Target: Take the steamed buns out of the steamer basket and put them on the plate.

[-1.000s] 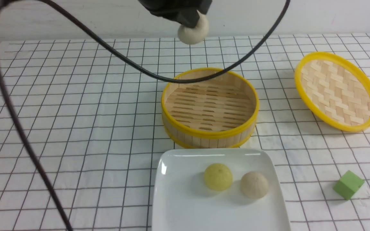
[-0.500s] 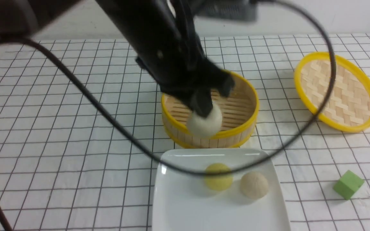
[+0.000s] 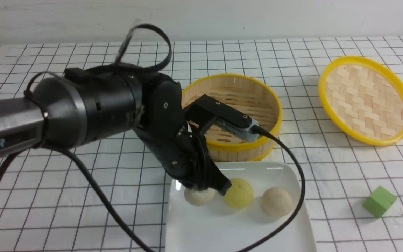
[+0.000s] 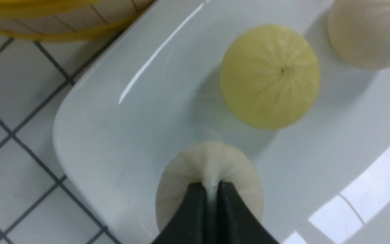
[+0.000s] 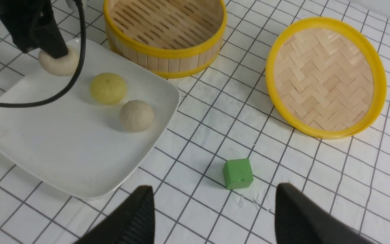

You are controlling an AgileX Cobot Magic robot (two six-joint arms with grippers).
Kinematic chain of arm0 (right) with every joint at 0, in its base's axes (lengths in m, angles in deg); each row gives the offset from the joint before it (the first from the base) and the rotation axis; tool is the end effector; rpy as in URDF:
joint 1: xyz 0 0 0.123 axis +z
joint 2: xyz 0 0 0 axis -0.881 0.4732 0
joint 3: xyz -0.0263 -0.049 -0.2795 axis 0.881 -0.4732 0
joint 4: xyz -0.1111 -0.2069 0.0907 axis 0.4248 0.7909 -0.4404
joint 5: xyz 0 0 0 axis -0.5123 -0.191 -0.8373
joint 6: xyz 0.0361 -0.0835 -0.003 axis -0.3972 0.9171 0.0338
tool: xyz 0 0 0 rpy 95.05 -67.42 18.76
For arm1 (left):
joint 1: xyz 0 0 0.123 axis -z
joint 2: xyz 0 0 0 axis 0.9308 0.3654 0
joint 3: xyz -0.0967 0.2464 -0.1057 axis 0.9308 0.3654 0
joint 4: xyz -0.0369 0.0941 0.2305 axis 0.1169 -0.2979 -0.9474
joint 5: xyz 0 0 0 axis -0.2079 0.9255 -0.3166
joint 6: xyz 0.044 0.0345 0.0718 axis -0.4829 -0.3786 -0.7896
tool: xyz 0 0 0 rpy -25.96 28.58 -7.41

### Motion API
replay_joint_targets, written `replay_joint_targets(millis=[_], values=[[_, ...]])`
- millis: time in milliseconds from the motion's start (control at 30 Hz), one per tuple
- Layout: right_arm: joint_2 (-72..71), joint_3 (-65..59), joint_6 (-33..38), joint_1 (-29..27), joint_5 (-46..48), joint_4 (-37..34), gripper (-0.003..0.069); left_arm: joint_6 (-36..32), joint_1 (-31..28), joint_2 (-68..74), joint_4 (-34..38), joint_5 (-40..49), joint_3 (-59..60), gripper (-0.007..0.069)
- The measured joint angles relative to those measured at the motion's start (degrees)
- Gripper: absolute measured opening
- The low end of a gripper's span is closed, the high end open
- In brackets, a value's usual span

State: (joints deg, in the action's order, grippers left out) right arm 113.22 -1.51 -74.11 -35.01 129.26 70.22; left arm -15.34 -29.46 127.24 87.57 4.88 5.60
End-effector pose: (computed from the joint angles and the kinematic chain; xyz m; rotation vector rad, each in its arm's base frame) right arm 0.0206 0.0080 0.4101 -0.5886 2.0691 0.1891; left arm 0.2690 -0.2265 0.2325 1.0075 2.5483 -0.2729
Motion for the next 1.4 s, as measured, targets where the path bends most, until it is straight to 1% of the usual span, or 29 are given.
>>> replay_joint_targets(millis=[200, 467, 567, 667, 700, 733, 767, 800, 833, 867, 900, 933, 967, 1000, 1067, 1167, 1267, 1400], values=[[0.0, 0.0, 0.0, 0.0, 0.0, -0.2, 0.0473, -0.2, 0.0, 3.5, -0.9, -3.5, 0.0, 0.0027], [0.0, 0.0, 0.0, 0.0, 0.0, -0.4, 0.0473, -0.2, 0.0, 6.4, -2.3, -4.2, 0.0, 0.0027], [0.0, 0.0, 0.0, 0.0, 0.0, -0.4, 0.0473, -0.2, 0.0, 5.9, -2.3, -3.1, -0.9, 0.0044], [0.0, 0.0, 0.0, 0.0, 0.0, -0.4, 0.0473, -0.1, 0.0, 4.3, -2.3, -1.1, -2.9, 0.0118], [0.0, 0.0, 0.0, 0.0, 0.0, -0.4, 0.0472, 0.2, 0.0, 3.6, -2.3, -0.7, -3.6, 0.016], [0.0, 0.0, 0.0, 0.0, 0.0, -0.4, 0.0472, 0.2, 0.0, 3.6, -2.3, -0.6, -3.7, 0.016], [0.0, 0.0, 0.0, 0.0, 0.0, -0.4, 0.0472, 0.9, 0.0, 2.1, -2.3, 0.5, -5.1, 0.0253], [0.0, 0.0, 0.0, 0.0, 0.0, -0.4, 0.0472, 1.1, 0.0, 1.3, -2.3, 1.4, -6.0, 0.0308], [0.0, 0.0, 0.0, 0.0, 0.0, -0.4, 0.0472, 1.1, 0.0, 1.1, -2.3, 1.6, -6.4, 0.0319], [0.0, 0.0, 0.0, 0.0, 0.0, -0.4, 0.0472, 1.6, 0.0, -0.2, -2.3, 4.4, -8.2, 0.0424], [0.0, 0.0, 0.0, 0.0, 0.0, -0.4, 0.0472, 2.3, 0.0, -0.6, -2.3, 5.6, -8.8, 0.0467], [0.0, 0.0, 0.0, 0.0, 0.0, -0.4, 0.0472, 2.4, 0.0, -0.7, -2.2, 6.3, -9.0, 0.0475], [0.0, 0.0, 0.1, 0.0, 0.0, -0.4, 0.0472, 3.6, 0.0, -1.0, -2.2, 8.3, -9.6, 0.0514], [0.0, 0.0, 0.2, 0.0, 0.0, -0.4, 0.0472, 4.5, 0.0, -1.1, -2.2, 10.0, -9.9, 0.0529], [0.0, 0.0, 0.5, 0.0, 0.0, -0.4, 0.0472, 5.7, 0.0, -1.1, -2.3, 12.6, -10.0, 0.0537], [0.0, 0.0, 0.7, 0.0, 0.0, -0.4, 0.0472, 6.9, 0.0, -1.1, -3.0, 15.1, -10.0, 0.0519], [0.0, 0.0, 0.8, 0.0, 0.0, -0.4, 0.0472, 6.9, 0.0, -1.3, -3.4, 14.4, -10.0, 0.0483], [0.0, 0.0, 0.9, 0.0, 0.0, -0.4, 0.0472, 6.9, 0.0, -3.5, -3.4, 10.1, -10.0, 0.0446]])
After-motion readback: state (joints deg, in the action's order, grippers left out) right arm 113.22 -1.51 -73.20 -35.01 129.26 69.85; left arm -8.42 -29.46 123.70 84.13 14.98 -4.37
